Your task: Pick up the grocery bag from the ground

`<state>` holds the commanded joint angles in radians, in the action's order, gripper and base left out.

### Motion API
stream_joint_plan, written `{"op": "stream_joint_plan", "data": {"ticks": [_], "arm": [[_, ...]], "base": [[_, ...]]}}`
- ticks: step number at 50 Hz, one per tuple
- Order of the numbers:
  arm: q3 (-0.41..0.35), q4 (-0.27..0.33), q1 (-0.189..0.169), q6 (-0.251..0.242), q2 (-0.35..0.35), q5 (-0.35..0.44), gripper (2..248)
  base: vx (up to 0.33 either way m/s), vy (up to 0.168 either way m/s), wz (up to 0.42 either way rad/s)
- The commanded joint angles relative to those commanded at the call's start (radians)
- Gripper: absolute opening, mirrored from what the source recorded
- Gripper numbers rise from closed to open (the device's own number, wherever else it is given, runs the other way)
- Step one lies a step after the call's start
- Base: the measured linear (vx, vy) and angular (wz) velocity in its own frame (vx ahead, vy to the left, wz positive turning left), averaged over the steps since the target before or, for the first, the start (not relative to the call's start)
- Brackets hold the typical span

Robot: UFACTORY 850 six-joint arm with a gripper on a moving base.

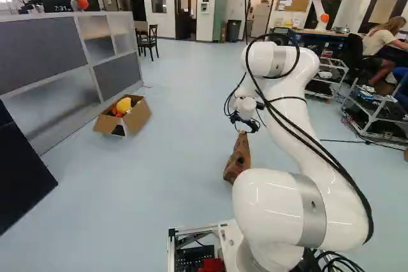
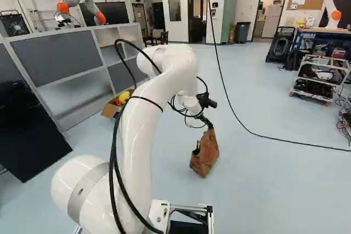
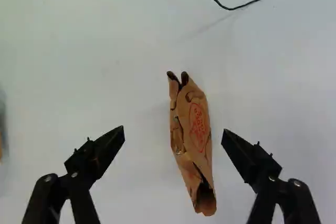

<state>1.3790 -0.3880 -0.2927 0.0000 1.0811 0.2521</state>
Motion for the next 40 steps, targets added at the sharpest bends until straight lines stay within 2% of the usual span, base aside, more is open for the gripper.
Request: {"op": "stream_joint_plan", "data": {"ticks": [40], "arm": [[0.098, 0.000, 0.000, 0.000, 0.133, 0.000, 247]], "base": [[0.000, 0.000, 0.000]]}}
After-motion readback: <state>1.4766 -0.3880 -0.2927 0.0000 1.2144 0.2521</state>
